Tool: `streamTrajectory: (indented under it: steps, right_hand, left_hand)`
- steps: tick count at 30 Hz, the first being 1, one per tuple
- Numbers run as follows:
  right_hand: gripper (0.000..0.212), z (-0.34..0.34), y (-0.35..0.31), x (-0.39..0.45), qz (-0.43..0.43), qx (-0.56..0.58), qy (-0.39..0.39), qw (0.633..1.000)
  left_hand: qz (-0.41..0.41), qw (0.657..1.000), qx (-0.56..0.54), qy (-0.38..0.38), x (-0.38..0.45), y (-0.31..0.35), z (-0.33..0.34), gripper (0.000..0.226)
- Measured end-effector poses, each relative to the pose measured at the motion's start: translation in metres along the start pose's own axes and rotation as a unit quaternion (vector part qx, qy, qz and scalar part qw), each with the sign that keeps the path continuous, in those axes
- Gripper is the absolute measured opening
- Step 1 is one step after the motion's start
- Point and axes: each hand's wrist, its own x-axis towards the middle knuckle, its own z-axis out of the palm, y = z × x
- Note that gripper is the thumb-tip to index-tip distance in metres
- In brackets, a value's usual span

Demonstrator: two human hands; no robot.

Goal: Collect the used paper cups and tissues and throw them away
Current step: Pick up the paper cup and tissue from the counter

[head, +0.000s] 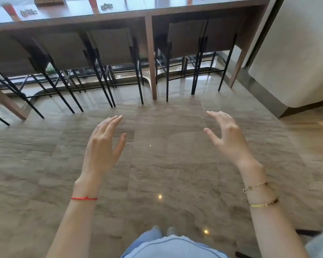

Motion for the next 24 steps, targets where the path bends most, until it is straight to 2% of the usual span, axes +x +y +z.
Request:
streamTrajectory:
  steps: [8, 14, 24]
  right_hand:
    - [0.048, 0.010, 0.024, 0.019, 0.020, 0.012, 0.001, 1.000]
    - [0.047, 0.033, 0.050, 0.063, 0.038, 0.013, -0.011, 0.999]
    - [0.048, 0.068, 0.091, 0.264, 0.050, 0.011, -0.031, 0.998]
  left_hand:
    - [-0.012, 1.000, -0.007, -0.008, 0.023, -0.004, 0.023, 0.048]
    - [-0.014, 0.999, -0.003, -0.037, 0.075, -0.022, 0.057, 0.048]
    - [-0.002, 0.999, -0.009, -0.041, 0.268, -0.071, 0.121, 0.051]
